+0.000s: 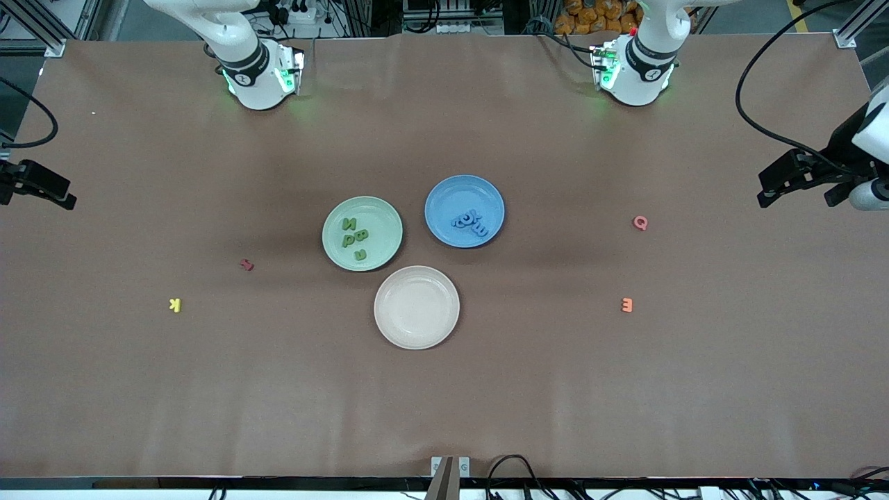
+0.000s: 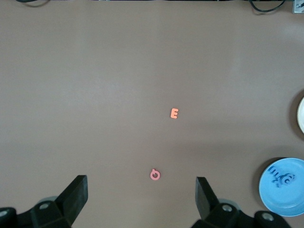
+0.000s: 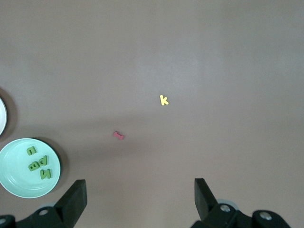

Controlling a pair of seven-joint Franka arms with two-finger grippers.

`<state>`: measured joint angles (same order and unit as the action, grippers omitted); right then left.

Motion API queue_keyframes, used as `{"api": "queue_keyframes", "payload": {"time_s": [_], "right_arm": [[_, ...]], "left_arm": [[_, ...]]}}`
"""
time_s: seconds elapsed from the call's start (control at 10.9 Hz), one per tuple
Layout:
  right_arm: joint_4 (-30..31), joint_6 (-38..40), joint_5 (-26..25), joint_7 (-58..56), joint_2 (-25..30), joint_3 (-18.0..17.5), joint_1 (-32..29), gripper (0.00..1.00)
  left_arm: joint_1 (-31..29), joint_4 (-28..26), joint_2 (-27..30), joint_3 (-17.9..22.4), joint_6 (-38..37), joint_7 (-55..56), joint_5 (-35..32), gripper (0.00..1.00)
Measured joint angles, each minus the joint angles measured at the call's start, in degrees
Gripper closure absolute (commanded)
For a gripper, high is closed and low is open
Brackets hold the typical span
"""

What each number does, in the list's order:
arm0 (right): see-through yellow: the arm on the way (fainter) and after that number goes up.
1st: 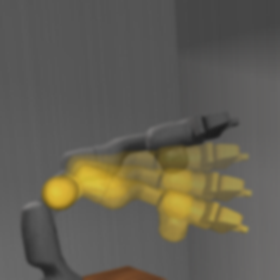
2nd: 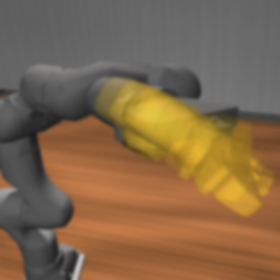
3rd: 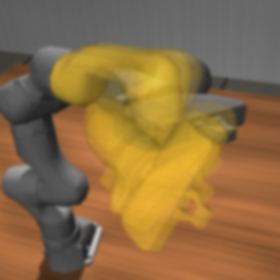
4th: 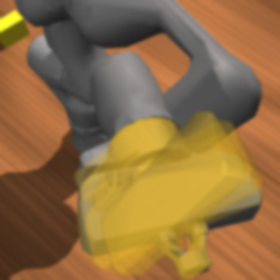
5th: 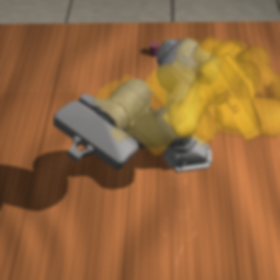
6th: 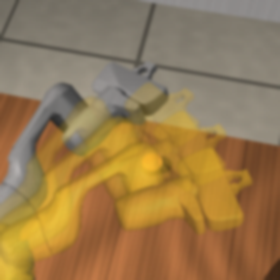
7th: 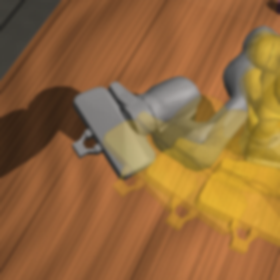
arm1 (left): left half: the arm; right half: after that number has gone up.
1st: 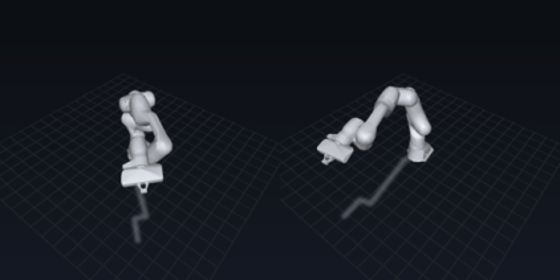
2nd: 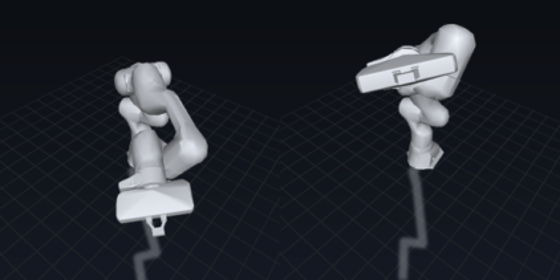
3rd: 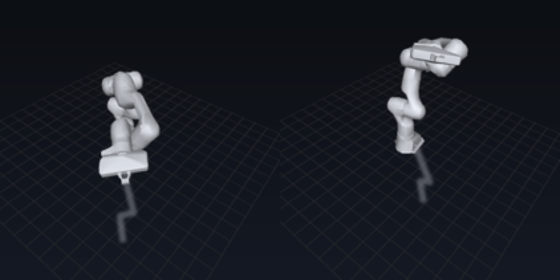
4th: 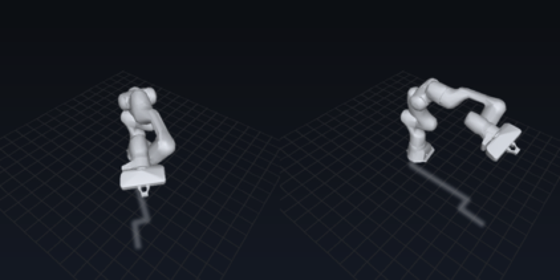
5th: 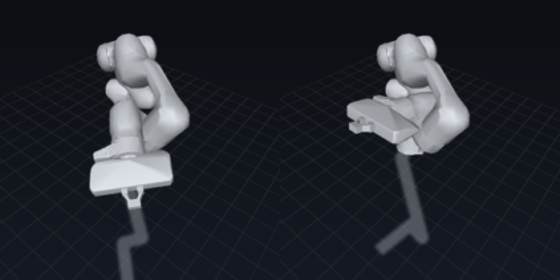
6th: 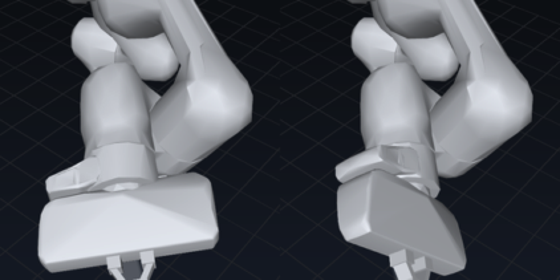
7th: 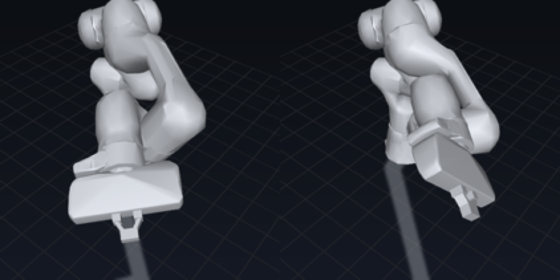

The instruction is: Sort letters by color into matching plates

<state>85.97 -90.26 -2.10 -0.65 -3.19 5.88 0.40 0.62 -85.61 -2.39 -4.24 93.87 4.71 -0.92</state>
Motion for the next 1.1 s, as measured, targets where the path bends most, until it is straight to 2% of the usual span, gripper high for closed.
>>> {"api": "queue_keyframes", "payload": {"time_s": [1.1], "right_arm": [[0.04,0.00,0.00,0.00,-0.02,0.00,0.01,0.00]], "left_arm": [[-0.74,0.01,0.15,-0.12,-3.18,-0.23,0.00,0.00]]}}
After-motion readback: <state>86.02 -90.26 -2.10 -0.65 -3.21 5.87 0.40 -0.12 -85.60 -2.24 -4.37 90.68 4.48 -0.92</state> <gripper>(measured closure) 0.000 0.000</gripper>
